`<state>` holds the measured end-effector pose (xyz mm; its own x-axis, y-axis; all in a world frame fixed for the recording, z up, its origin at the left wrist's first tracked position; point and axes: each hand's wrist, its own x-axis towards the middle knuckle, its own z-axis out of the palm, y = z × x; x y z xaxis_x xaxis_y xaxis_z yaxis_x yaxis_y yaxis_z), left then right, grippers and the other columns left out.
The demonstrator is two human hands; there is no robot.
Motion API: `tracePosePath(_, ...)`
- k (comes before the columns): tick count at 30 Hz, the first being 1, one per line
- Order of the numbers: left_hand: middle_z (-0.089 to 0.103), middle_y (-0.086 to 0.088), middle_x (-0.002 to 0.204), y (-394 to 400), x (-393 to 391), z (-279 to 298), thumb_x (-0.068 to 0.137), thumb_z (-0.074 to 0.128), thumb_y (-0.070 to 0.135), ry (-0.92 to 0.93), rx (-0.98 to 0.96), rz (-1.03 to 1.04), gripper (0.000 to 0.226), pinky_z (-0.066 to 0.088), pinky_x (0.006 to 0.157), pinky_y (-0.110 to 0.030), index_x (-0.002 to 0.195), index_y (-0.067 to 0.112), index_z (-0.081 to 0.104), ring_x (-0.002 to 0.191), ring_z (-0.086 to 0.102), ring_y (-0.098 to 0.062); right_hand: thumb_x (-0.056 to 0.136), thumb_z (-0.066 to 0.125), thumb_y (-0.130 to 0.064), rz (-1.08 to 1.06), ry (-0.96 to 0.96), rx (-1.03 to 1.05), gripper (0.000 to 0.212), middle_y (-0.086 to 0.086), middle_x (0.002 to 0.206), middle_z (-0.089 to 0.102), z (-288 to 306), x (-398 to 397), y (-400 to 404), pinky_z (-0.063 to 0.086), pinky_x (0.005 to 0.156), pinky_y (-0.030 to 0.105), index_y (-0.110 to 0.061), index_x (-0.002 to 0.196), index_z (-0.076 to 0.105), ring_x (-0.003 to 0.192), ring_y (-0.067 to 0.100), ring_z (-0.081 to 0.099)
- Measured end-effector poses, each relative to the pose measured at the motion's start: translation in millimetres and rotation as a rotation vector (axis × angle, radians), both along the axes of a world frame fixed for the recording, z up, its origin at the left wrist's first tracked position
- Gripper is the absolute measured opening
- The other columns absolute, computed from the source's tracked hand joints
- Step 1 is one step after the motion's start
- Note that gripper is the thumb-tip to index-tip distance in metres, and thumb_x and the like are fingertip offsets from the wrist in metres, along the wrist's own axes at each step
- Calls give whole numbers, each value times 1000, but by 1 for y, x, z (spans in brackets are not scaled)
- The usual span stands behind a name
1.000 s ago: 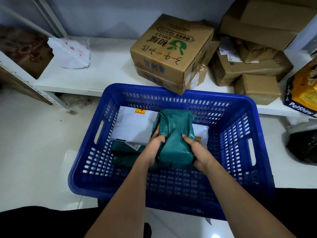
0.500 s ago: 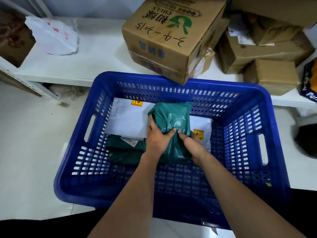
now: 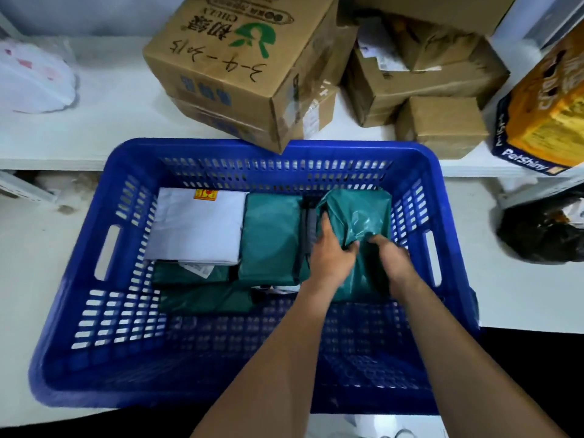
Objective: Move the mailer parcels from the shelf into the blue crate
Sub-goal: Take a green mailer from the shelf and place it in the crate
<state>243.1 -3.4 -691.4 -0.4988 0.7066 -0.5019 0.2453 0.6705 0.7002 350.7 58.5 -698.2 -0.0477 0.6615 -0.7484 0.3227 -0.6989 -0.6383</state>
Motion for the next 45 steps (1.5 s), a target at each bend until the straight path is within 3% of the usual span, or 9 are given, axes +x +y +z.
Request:
tracePosePath(9,18,-22,150,-2,-19,-50,97,55,34,356,-121,-112,85,25,115,-35,154,-1,1,140,24,-37,74,57,-21,266,-135,81,42,9,107,71,-52,-31,5,57,89,42,-18,116,65,95,27,68)
tracePosePath(13,8,-20,157,-14,-14,-52,86,60,57,554,45,-240,102,20,118,-45,157,12,1,146,13,-35,77,58,-16,375,-237,115,46,12,114,68,-56,-34,29,55,91,36,-14,123,58,100,27,66)
tracePosePath(16,-14,-19,160,-30,8,-59,61,65,79,758,-73,-639,124,3,113,-66,155,33,-1,148,-8,-40,80,56,-13,540,-433,346,63,16,138,48,-47,-49,62,43,106,36,-14,141,39,122,34,54)
tracePosePath(22,-41,-16,151,-34,-1,-78,72,73,59,806,-246,-730,122,1,116,-59,150,42,-18,142,-32,-37,94,49,-46,951,-521,382,67,10,156,29,-58,-78,87,32,115,42,-22,151,24,140,33,33)
tracePosePath(29,-30,-15,157,-41,-15,-88,75,74,51,799,-136,-639,121,1,121,-49,151,38,-19,147,-23,-33,83,69,-49,374,-120,169,56,-1,121,64,-77,-57,80,53,95,36,-21,128,55,104,19,64)
tracePosePath(34,-26,-21,157,-38,-28,-92,59,71,76,752,-150,-551,136,-6,121,-45,151,36,-21,149,-17,-32,97,45,-53,268,-77,178,53,4,135,55,-84,-57,56,45,98,34,-24,141,45,118,26,55)
tracePosePath(38,-22,-13,160,-30,-33,-89,63,37,95,541,-123,-473,122,-12,120,-44,152,33,-19,149,-18,-22,94,27,-67,197,-19,148,60,2,144,48,-86,-60,34,42,107,45,-37,145,37,125,25,51)
tracePosePath(42,-1,-13,164,-24,-22,-84,96,32,54,845,6,-372,75,4,121,-53,157,16,10,151,-4,-27,95,25,-66,139,-5,125,61,2,147,47,-88,-60,29,36,112,44,-33,143,45,132,24,46)
tracePosePath(45,4,-8,164,2,-11,-88,101,29,38,843,131,-412,61,4,121,-49,157,19,15,151,1,-24,91,34,-68,93,41,118,55,-1,119,67,-90,-58,29,47,101,40,-33,118,66,108,18,63)
